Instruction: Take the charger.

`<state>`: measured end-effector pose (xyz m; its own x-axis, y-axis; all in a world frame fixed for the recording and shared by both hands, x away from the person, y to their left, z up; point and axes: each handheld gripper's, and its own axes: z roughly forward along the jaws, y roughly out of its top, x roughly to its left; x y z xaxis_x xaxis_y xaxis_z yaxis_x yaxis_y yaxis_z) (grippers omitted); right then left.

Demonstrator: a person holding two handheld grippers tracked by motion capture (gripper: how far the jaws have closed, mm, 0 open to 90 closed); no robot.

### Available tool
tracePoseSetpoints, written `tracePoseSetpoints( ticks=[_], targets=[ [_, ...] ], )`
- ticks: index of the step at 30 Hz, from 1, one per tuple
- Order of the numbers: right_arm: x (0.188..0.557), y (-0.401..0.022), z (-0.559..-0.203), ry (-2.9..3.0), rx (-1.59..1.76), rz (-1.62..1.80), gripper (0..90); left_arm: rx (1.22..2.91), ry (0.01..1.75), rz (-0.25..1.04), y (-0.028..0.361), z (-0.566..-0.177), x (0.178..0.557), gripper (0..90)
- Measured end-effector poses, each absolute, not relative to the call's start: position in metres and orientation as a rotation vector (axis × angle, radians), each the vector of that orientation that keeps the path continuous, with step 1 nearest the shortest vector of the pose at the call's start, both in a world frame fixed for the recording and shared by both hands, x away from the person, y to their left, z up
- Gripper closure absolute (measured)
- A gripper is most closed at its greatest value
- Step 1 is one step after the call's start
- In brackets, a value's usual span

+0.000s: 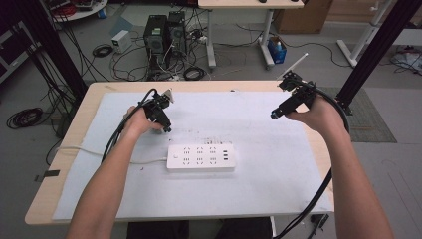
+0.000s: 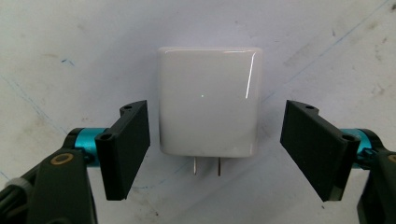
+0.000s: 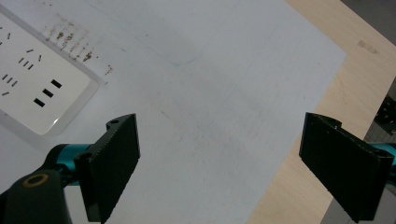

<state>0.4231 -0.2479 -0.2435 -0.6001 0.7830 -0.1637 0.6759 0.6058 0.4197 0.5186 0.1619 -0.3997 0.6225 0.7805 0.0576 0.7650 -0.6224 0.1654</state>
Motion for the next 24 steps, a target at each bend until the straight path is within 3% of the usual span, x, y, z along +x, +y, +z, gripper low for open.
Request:
tracePoseSetpoints(
  ticks=[7, 9, 13, 24],
  targets=[
    [0.423, -0.249, -0.245, 2.507, 1.165, 0.461, 11.8, 2.704, 1.314, 0.196, 0.164, -0.404, 0.521, 29.0],
    [0.422, -0.249, -0.245, 2.505, 1.182, 0.464, 11.8, 2.706, 1.307, 0.183, 0.166, -0.405, 0.521, 36.2],
    [0.423, -0.250, -0.247, 2.502, 1.182, 0.464, 11.8, 2.724, 1.318, 0.181, 0.165, -0.407, 0.522, 40.9],
    [0.424, -0.247, -0.249, 2.508, 1.170, 0.457, 11.8, 2.713, 1.280, 0.181, 0.166, -0.398, 0.516, 42.3]
  ],
)
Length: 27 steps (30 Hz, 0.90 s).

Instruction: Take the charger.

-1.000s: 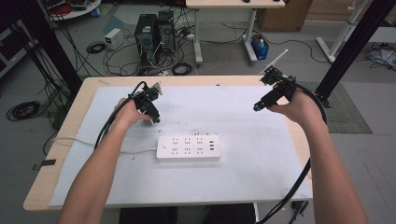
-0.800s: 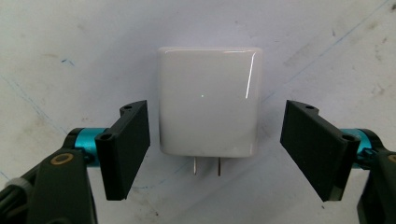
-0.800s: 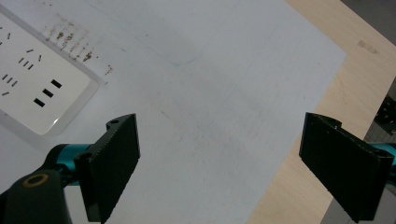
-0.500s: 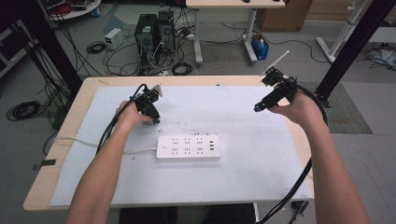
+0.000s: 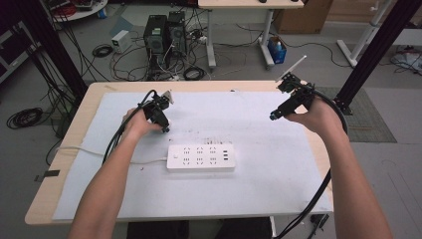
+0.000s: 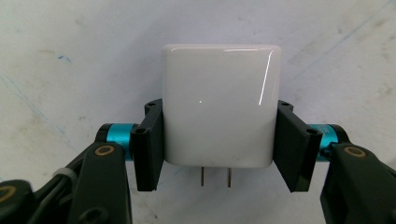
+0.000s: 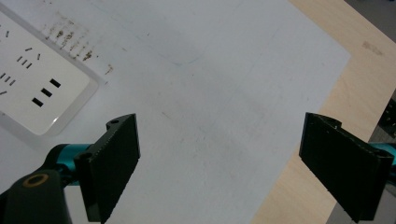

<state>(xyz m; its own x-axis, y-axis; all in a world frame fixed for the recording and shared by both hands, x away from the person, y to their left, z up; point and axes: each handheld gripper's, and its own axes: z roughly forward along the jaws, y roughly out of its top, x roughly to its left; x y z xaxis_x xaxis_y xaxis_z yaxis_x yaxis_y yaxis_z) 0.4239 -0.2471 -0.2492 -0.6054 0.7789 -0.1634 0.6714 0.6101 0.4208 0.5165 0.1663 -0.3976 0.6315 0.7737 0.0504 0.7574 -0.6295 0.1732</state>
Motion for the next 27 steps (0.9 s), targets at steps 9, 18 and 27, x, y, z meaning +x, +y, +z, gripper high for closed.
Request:
tracePoseSetpoints(
  ticks=[9, 18, 27],
  targets=[
    [0.426, -0.247, -0.253, 2.514, 1.201, 0.410, 11.8, 2.621, 1.214, 0.238, 0.179, -0.347, 0.491, 42.3],
    [0.422, -0.247, -0.253, 2.510, 1.207, 0.411, 11.8, 2.638, 1.135, 0.282, 0.183, -0.301, 0.461, 42.3],
    [0.422, -0.236, -0.251, 2.535, 1.181, 0.415, 11.8, 2.706, 1.021, 0.288, 0.168, -0.271, 0.444, 42.3]
  ],
)
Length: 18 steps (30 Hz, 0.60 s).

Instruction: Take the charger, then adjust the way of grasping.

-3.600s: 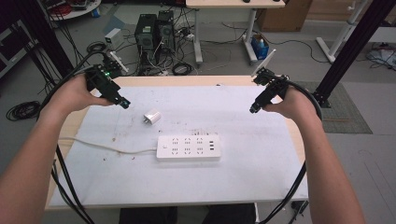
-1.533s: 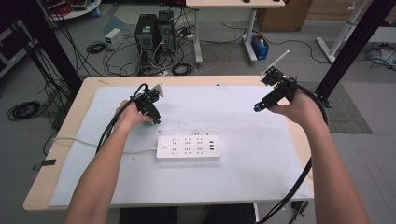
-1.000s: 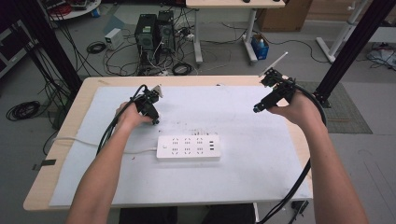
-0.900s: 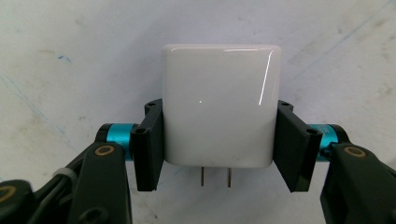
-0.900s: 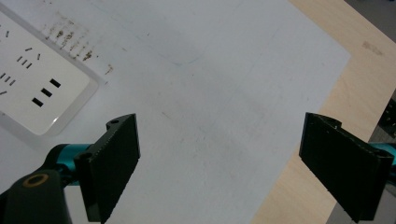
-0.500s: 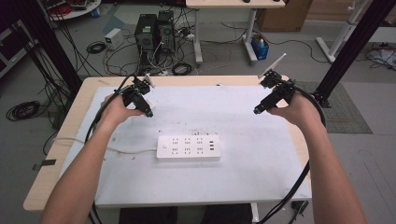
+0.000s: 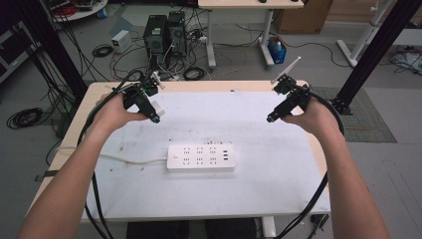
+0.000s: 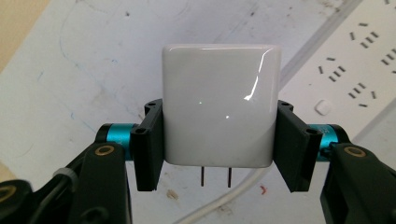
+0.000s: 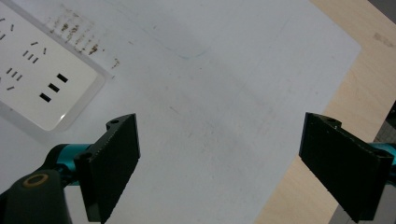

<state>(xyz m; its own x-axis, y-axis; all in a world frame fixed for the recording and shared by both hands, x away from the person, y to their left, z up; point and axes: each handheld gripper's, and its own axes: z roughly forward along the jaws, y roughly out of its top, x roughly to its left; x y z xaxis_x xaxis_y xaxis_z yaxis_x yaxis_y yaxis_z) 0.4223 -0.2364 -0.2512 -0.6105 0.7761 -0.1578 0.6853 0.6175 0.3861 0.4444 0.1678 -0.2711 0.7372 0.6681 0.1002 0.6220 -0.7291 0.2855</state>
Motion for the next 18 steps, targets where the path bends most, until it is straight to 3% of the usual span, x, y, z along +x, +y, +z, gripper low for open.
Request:
tracePoseSetpoints(
  ticks=[5, 7, 9, 18],
  targets=[
    [0.428, -0.230, -0.248, 2.580, 1.208, 0.420, 11.9, 2.747, 0.906, 0.321, 0.155, -0.257, 0.438, 42.3],
    [0.429, -0.228, -0.245, 2.593, 1.254, 0.469, 11.9, 2.717, 0.862, 0.295, 0.151, -0.252, 0.434, 42.3],
    [0.430, -0.228, -0.242, 2.616, 1.284, 0.520, 17.4, 2.697, 0.795, 0.257, 0.147, -0.249, 0.432, 42.3],
    [0.428, -0.226, -0.232, 2.641, 1.349, 0.573, 17.4, 2.700, 0.533, 0.224, 0.119, -0.249, 0.423, 42.3]
  ],
)
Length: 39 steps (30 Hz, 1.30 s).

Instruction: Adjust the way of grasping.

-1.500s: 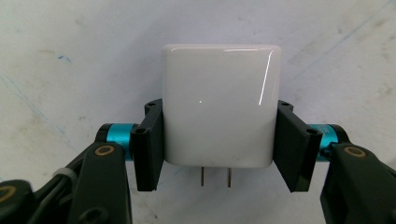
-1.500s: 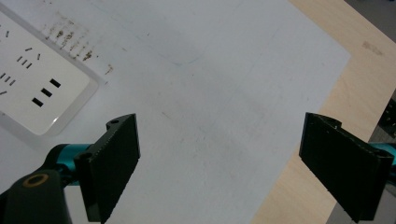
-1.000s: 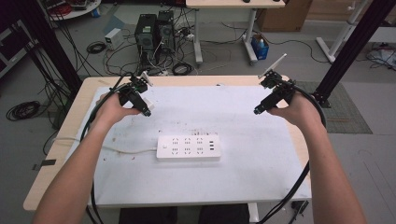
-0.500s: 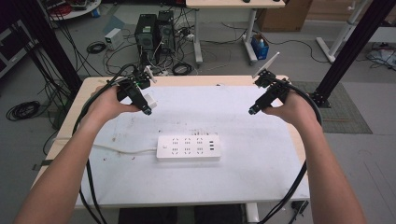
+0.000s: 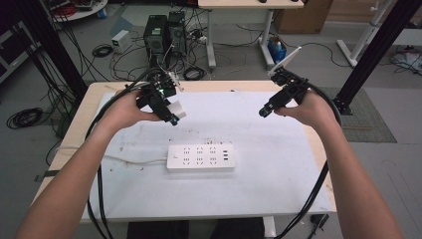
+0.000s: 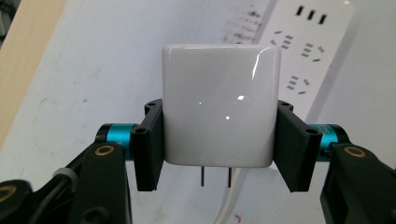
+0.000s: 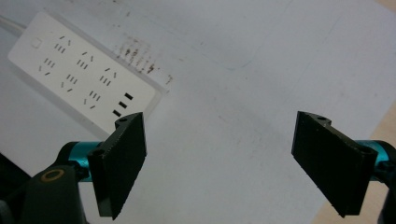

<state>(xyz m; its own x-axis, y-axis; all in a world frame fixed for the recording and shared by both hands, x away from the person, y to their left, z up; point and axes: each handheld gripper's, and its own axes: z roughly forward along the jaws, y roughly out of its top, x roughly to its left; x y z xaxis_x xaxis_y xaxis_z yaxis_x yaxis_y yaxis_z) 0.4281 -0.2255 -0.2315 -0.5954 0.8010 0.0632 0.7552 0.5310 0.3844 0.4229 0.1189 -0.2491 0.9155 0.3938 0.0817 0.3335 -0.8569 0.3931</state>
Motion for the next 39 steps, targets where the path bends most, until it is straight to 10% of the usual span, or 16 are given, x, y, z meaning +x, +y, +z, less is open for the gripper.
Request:
tracePoseSetpoints(
  ticks=[22, 39],
  targets=[
    [0.407, -0.190, -0.223, 2.693, 1.707, 0.898, 17.5, 2.473, 0.133, 0.222, 0.050, -0.249, 0.392, 42.4],
    [0.411, -0.154, -0.246, 2.773, 1.839, 1.211, 48.8, 2.384, 0.090, 0.253, 0.036, -0.252, 0.388, 42.3]
  ],
)
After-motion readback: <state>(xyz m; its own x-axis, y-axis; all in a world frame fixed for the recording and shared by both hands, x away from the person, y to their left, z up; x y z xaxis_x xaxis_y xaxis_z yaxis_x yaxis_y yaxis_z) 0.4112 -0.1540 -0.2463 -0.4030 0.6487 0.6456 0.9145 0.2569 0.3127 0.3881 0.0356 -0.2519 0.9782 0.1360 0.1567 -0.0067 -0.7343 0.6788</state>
